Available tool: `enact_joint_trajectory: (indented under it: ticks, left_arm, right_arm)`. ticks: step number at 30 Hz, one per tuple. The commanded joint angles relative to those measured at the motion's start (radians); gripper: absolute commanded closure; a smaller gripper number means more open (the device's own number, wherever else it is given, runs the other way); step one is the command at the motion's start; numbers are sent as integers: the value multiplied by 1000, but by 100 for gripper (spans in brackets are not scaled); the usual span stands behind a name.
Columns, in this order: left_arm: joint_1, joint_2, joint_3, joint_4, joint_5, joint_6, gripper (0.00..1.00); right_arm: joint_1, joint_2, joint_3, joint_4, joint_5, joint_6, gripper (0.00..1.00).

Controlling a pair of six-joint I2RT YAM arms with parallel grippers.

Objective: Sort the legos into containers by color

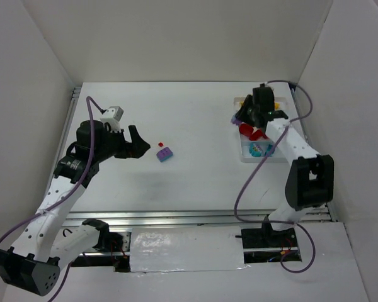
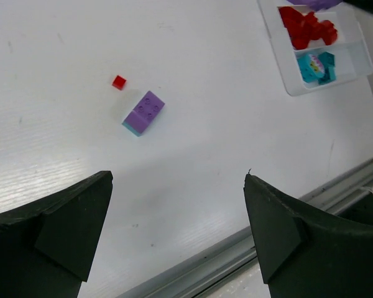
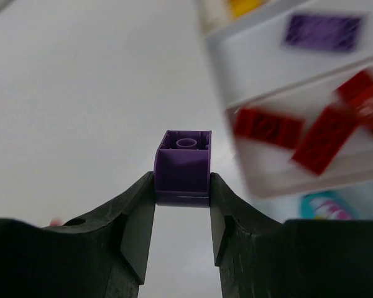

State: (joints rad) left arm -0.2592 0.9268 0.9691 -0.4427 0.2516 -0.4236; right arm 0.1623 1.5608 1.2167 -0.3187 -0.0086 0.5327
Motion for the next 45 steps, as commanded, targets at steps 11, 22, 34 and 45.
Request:
enact_joint_trajectory:
  ticks: [11,22,34,45]
  left_arm:
    - [-6,-29,37,-36,-161,19,0]
    - [-6,-6,42,-42,-129,28,1]
    - [-11,0,43,-44,-140,26,1]
    - [8,-17,59,-105,-426,-52,0]
  right_arm:
    - [-265,498,604,-224,444,36,100]
    - [-297,617,695,-220,437,-8,88]
    - [-293,579,741,-261,380,-17,15]
    - [69,208,424,-174,246,-74,0]
